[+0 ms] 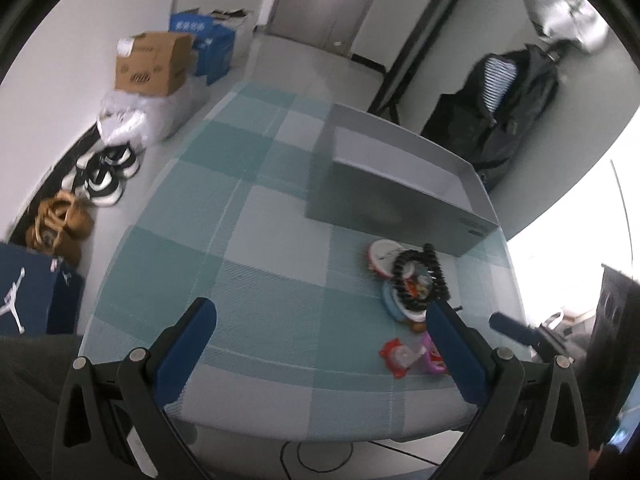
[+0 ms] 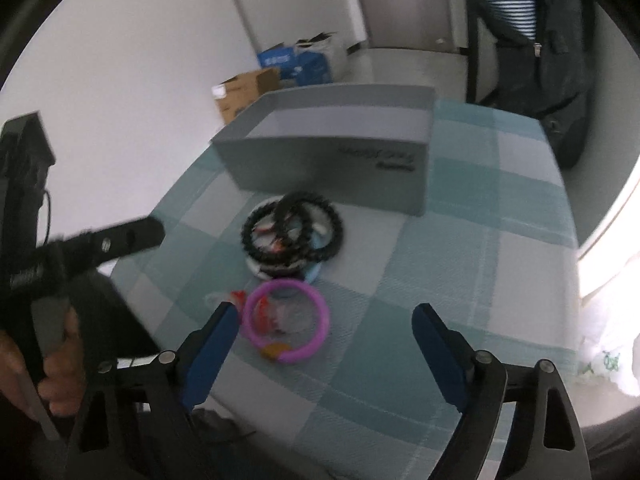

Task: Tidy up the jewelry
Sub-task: 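Reach the right gripper to the pink bangle and close on it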

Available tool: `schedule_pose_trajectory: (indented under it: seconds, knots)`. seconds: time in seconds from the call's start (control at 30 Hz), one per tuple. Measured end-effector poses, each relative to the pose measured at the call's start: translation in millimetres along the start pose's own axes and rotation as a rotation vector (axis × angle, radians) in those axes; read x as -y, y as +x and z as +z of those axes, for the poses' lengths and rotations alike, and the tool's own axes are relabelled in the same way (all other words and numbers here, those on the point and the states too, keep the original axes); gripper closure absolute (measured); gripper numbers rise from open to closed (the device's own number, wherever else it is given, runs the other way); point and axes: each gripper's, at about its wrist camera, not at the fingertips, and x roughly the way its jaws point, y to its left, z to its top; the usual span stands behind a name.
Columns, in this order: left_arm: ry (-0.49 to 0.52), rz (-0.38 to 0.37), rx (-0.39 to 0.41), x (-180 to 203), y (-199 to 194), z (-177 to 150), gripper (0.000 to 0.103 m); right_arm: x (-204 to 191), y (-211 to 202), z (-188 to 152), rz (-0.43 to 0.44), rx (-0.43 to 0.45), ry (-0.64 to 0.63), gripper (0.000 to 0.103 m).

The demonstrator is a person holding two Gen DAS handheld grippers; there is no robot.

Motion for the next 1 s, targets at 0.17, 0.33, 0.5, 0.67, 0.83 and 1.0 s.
schedule_pose_trajectory:
  seconds: [0.17, 0.33, 0.5, 0.67, 0.83, 1.0]
  knots:
    - [-0.044, 0.011, -0.015, -7, 2, 1, 0.001, -13, 6, -5, -0.003, -0.021, -0.06, 0.016]
    - [-0.015, 0.032, -0.019, -6, 1, 0, 0.001, -23, 14, -6, -0.041, -0.039, -0.101, 0.026]
    - [0.016, 0.076, -0.02, -9, 2, -1, 0.001, -29, 16, -6, -0.079, -0.037, -0.144, 0.051]
    - [0.047, 0.081, -0.034, -5, 4, -4, 0.001, -24, 13, -3, -0.055, -0.035, -0.122, 0.053]
    - [0.062, 0.05, -0.054, -2, 5, -8, 0.001, -17, 5, 1, -0.025, -0.002, -0.077, 0.054]
    - [0.077, -0.013, -0.099, 5, 11, -12, 0.001, -10, -8, 6, 0.009, 0.05, -0.026, 0.054]
